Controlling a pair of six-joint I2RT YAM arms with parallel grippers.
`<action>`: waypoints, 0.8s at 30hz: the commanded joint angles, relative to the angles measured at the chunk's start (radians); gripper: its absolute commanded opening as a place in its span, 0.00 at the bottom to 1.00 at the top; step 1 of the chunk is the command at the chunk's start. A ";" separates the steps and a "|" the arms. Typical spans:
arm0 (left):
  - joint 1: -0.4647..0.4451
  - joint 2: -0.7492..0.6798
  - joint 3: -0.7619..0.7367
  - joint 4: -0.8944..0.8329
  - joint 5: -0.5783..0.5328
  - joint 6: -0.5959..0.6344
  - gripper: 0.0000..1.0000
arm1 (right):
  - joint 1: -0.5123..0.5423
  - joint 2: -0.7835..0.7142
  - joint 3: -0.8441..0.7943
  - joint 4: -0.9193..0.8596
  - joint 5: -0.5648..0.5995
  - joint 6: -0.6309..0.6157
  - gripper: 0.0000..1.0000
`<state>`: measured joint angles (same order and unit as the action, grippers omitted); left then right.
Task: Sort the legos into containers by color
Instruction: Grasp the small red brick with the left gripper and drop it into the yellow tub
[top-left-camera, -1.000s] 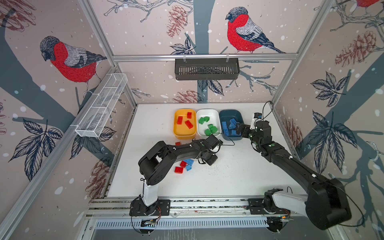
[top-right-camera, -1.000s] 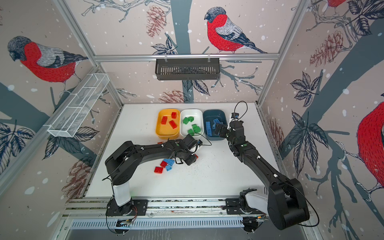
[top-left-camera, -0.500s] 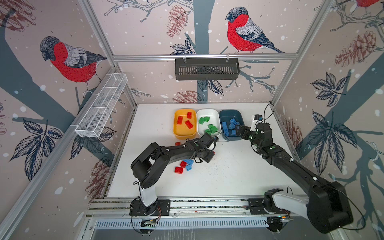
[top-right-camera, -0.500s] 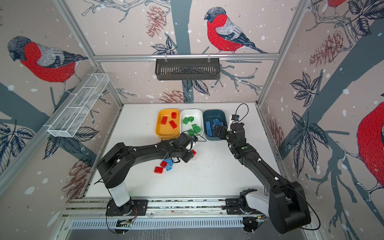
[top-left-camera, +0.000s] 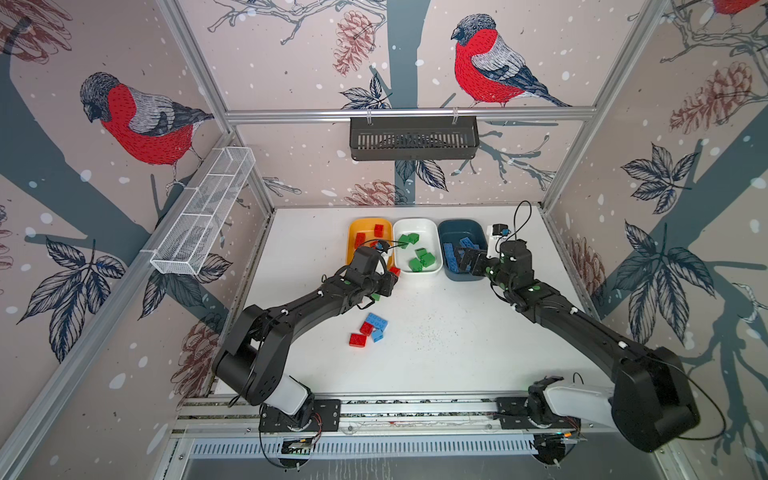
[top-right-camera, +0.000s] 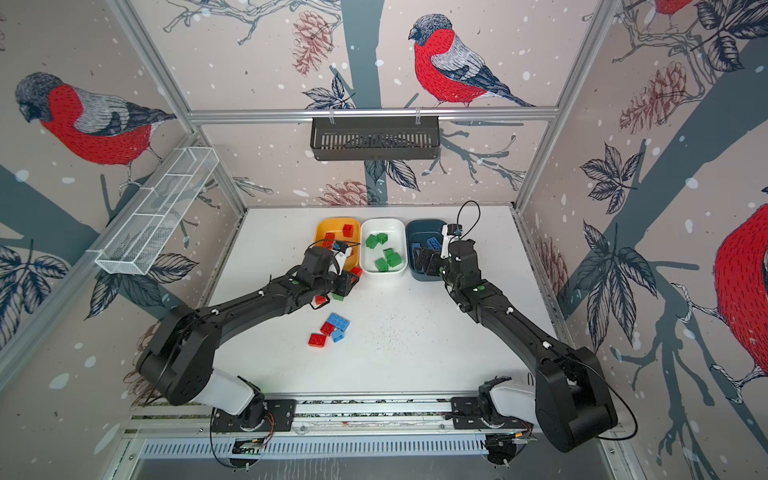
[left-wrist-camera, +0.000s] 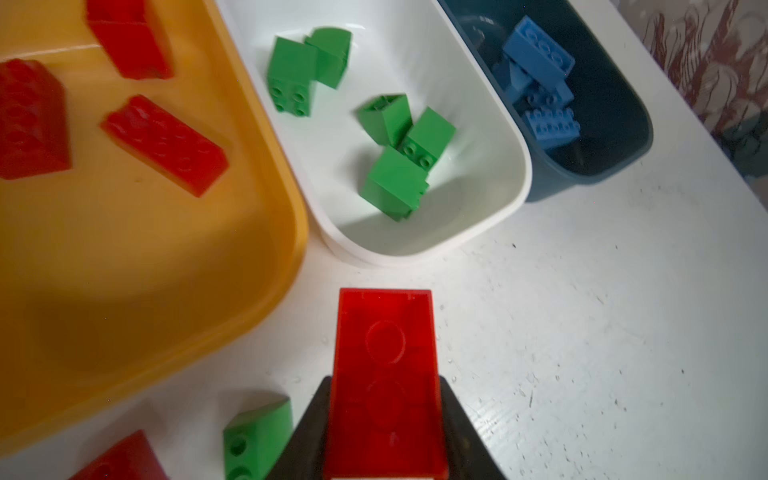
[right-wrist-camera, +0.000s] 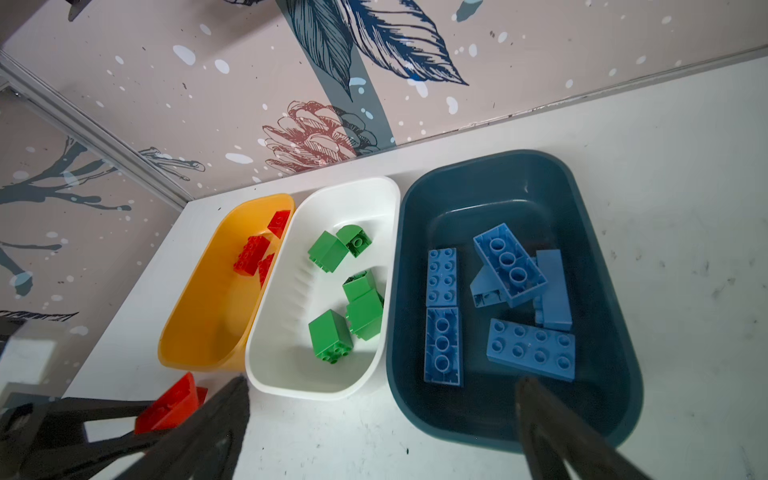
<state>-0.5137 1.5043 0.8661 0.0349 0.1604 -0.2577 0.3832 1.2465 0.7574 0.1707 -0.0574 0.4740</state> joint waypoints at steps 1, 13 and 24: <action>0.055 -0.027 -0.017 0.134 -0.022 -0.088 0.25 | 0.011 0.002 0.011 0.007 0.028 0.004 0.99; 0.148 0.097 0.112 0.114 -0.174 -0.149 0.26 | 0.021 -0.022 -0.008 0.010 0.103 0.023 0.99; 0.155 0.410 0.555 -0.290 -0.360 -0.229 0.51 | 0.023 -0.058 -0.035 0.012 0.117 0.022 0.99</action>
<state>-0.3603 1.8793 1.3582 -0.1211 -0.1467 -0.4572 0.4026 1.1950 0.7265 0.1669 0.0498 0.4942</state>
